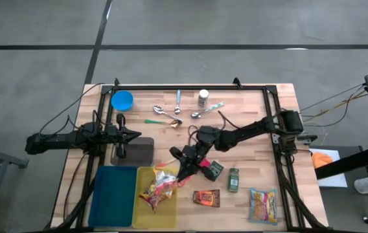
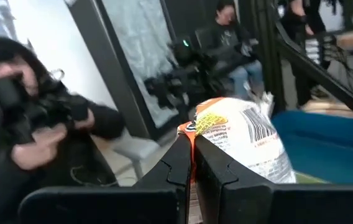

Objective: Pick & Place Food Item
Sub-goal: Put the orange noodle pack into the yellow bin

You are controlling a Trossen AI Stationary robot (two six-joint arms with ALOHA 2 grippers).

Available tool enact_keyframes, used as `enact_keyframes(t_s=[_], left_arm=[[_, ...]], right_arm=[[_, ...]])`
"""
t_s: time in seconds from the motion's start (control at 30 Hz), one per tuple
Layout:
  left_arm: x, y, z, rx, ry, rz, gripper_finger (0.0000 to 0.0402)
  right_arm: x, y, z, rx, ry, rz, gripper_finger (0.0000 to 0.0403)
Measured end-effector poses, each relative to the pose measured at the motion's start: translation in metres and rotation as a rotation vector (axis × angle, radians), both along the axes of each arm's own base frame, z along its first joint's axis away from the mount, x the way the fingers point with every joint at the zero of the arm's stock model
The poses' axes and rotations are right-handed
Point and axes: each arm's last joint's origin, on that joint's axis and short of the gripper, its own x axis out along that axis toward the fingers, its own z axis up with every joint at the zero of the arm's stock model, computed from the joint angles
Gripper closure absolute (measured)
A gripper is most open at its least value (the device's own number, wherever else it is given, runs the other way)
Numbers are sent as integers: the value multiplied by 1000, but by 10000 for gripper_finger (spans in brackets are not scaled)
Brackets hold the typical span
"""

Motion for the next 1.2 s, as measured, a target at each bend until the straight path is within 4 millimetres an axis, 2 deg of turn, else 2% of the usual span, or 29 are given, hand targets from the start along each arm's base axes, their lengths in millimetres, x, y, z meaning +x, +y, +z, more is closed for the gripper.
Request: enact_keyframes(t_s=[0.1,0.27,0.47,0.53,0.73,0.93,1.2], left_arm=[[0,0,0,0,0,0,391],[0,0,0,0,0,0,391],[0,0,0,0,0,0,391],[0,0,0,0,0,0,391],[0,0,0,0,0,0,391],[0,0,0,0,0,0,391],[0,0,0,0,0,0,391]], right_arm=[[15,8,-13,-43,38,8,395],[38,30,-22,-99,19,56,395],[57,51,-39,-192,38,103,395],[62,53,-43,-240,49,69,395],[70,55,-80,-341,132,34,395],[72,56,-103,-363,165,47,395],[72,56,-108,-365,176,49,395]])
